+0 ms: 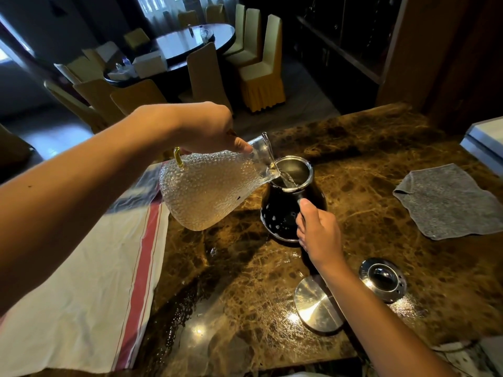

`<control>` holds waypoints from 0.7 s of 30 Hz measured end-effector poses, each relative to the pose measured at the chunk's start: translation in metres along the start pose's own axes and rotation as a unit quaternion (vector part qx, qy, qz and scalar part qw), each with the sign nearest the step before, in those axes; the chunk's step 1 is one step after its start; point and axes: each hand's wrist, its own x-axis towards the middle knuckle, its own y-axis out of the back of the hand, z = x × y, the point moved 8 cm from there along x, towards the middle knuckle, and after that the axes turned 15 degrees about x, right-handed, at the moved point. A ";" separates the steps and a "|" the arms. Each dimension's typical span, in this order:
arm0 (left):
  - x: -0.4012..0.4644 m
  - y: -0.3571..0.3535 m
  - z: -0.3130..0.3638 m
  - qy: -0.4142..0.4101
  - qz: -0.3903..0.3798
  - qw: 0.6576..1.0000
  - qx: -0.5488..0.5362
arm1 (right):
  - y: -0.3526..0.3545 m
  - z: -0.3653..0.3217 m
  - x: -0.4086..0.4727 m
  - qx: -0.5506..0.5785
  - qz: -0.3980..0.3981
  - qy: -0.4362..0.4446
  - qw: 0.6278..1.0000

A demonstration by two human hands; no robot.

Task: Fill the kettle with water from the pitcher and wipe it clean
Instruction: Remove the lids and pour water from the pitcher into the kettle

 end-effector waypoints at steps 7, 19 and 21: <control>0.001 0.000 -0.001 0.002 0.001 1.000 0.000 | -0.001 -0.001 0.000 0.002 -0.002 -0.001 1.000; -0.001 0.005 0.000 0.016 0.038 0.999 -0.009 | -0.003 -0.003 -0.003 0.031 -0.018 -0.009 0.999; -0.001 0.006 0.001 0.024 0.037 0.999 -0.006 | -0.005 -0.004 -0.004 0.044 -0.028 -0.015 0.999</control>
